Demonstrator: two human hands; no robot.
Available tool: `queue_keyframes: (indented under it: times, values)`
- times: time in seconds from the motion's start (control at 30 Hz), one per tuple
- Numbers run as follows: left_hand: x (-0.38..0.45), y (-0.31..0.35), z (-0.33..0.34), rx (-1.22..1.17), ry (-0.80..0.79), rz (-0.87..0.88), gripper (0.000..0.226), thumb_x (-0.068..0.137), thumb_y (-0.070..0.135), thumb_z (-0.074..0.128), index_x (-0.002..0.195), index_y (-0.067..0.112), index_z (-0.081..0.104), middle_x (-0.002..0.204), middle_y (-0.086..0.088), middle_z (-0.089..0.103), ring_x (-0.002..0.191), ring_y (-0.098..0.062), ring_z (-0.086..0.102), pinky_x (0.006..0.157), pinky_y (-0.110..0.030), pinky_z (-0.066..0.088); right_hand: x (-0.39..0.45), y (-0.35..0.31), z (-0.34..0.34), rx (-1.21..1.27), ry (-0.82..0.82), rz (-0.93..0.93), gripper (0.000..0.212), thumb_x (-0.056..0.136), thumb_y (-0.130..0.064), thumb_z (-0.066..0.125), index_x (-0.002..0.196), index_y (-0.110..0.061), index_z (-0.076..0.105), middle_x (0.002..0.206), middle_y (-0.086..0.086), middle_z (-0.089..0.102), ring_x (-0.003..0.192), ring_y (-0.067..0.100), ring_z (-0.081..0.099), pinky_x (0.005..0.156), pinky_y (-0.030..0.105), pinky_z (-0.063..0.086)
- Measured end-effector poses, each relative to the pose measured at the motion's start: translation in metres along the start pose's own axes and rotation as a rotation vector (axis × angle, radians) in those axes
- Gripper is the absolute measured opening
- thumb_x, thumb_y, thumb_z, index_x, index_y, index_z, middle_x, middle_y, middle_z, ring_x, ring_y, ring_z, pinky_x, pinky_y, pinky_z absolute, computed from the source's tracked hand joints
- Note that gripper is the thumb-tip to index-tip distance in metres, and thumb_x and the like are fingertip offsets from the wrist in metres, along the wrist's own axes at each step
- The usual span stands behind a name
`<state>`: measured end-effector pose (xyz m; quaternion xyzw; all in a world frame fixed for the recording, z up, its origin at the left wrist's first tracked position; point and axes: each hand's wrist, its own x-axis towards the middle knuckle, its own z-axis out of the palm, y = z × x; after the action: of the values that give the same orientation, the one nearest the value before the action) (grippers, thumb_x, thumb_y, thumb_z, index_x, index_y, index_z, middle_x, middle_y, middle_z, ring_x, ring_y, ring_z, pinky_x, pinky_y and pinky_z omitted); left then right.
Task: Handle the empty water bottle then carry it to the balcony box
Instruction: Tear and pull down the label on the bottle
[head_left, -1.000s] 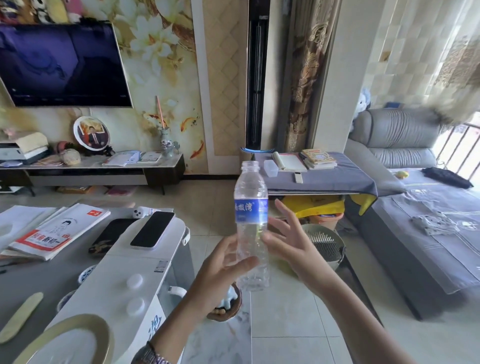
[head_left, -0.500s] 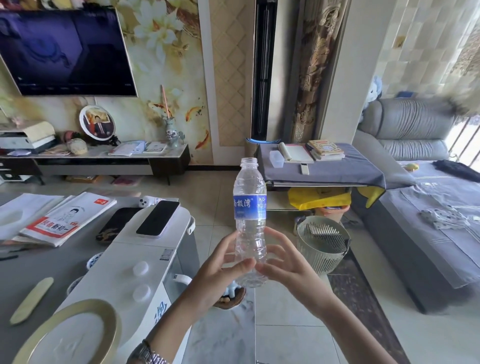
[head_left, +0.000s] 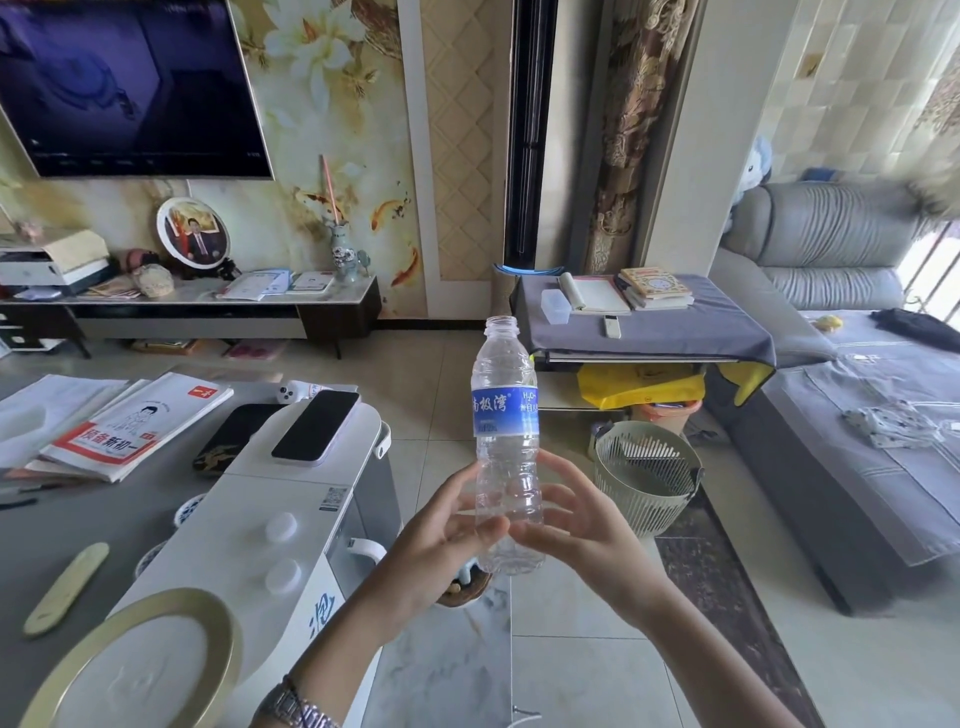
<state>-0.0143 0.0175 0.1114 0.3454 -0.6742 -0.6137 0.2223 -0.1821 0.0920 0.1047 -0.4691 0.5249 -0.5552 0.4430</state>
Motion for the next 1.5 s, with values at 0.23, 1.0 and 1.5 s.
queue_keyframes:
  times: [0.23, 1.0, 1.5]
  values:
    - [0.003, -0.003, 0.007, 0.018, 0.066, -0.020, 0.059, 0.068, 0.047, 0.066, 0.121, 0.053, 0.041, 0.117, 0.015, 0.061, 0.106, 0.003, 0.061, 0.094, -0.024, 0.046, 0.000, 0.005, -0.001, 0.056, 0.056, -0.010, 0.065, 0.067, -0.013, 0.081, 0.123, -0.033, 0.055, 0.107, 0.016, 0.071, 0.096, 0.036, 0.069, 0.087, 0.048, 0.056]
    - [0.015, -0.015, 0.018, -0.059, 0.298, -0.100, 0.044, 0.065, 0.020, 0.083, 0.098, 0.033, 0.058, 0.091, -0.009, 0.075, 0.079, -0.018, 0.070, 0.073, -0.033, 0.054, 0.004, 0.013, 0.007, 0.225, 0.138, 0.099, 0.049, 0.073, 0.017, 0.066, 0.116, -0.004, 0.054, 0.090, 0.019, 0.076, 0.072, 0.025, 0.072, 0.068, 0.033, 0.059]
    - [0.012, -0.013, 0.013, -0.116, 0.238, -0.180, 0.060, 0.050, 0.023, 0.090, 0.103, 0.025, 0.062, 0.079, -0.003, 0.070, 0.070, -0.020, 0.064, 0.061, -0.030, 0.053, 0.001, -0.003, -0.002, 0.233, 0.138, 0.122, 0.062, 0.068, -0.010, 0.077, 0.125, -0.018, 0.054, 0.109, 0.019, 0.071, 0.100, 0.035, 0.069, 0.088, 0.049, 0.056]
